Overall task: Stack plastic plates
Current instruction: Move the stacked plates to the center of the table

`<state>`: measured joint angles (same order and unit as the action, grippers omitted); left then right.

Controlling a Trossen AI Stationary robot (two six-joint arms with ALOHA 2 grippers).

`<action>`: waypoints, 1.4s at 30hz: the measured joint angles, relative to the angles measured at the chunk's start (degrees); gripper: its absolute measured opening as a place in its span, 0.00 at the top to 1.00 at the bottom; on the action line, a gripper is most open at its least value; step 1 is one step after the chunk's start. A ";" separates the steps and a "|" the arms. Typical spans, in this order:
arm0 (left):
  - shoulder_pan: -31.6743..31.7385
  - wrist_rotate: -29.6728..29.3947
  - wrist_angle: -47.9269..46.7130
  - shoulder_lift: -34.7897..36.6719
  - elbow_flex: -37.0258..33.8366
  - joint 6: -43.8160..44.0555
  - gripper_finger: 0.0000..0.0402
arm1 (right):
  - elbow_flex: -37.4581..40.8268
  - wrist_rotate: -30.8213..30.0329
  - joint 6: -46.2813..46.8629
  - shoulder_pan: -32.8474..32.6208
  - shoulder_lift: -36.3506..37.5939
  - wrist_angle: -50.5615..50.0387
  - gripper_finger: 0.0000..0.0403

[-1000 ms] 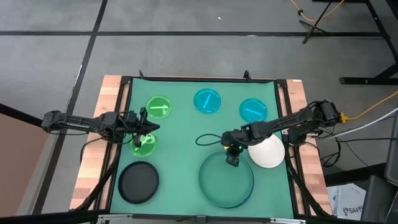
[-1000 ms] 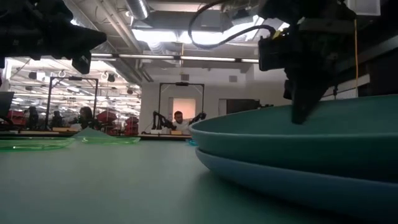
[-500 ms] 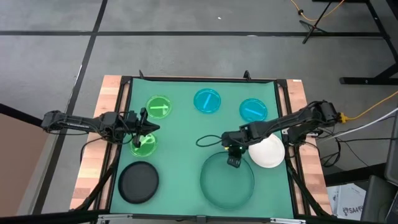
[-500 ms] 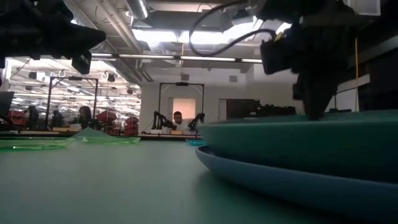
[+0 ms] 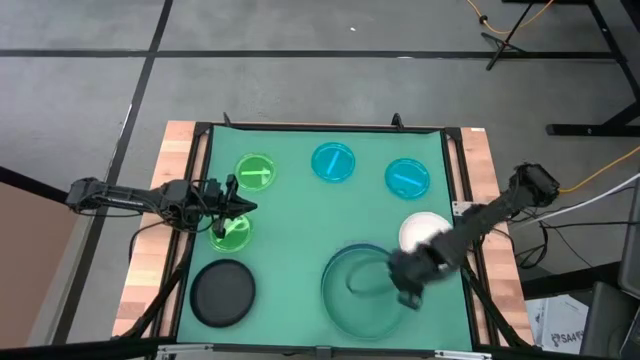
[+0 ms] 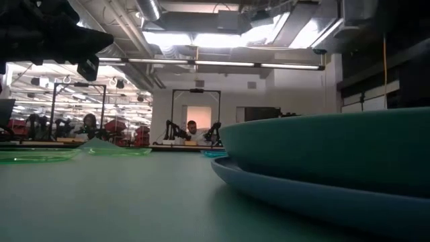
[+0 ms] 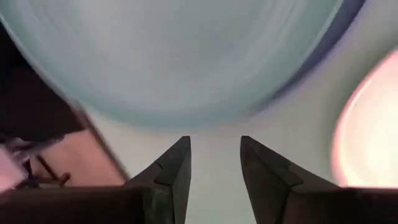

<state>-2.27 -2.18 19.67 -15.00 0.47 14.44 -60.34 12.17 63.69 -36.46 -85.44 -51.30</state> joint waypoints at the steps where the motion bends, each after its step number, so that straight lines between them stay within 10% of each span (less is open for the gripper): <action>1: 0.00 -0.02 -0.35 0.00 0.00 -0.13 0.98 | 0.00 -0.73 2.46 -2.35 -0.26 0.14 0.69; 8: 0.00 -0.04 0.34 0.02 0.00 -1.05 0.98 | 0.00 -11.69 9.25 -14.25 -5.25 5.65 0.69; 19: 0.00 -0.24 0.56 0.01 0.00 -1.05 0.98 | 0.02 -11.99 12.47 -17.62 -14.47 13.66 0.69; 42: 0.00 -0.26 0.78 0.00 0.00 -1.03 0.98 | 0.02 -20.81 1.68 3.49 -17.17 18.07 0.69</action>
<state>-2.26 -2.44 20.45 -15.00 0.47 13.41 -60.31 -8.64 65.37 -32.97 -102.61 -33.23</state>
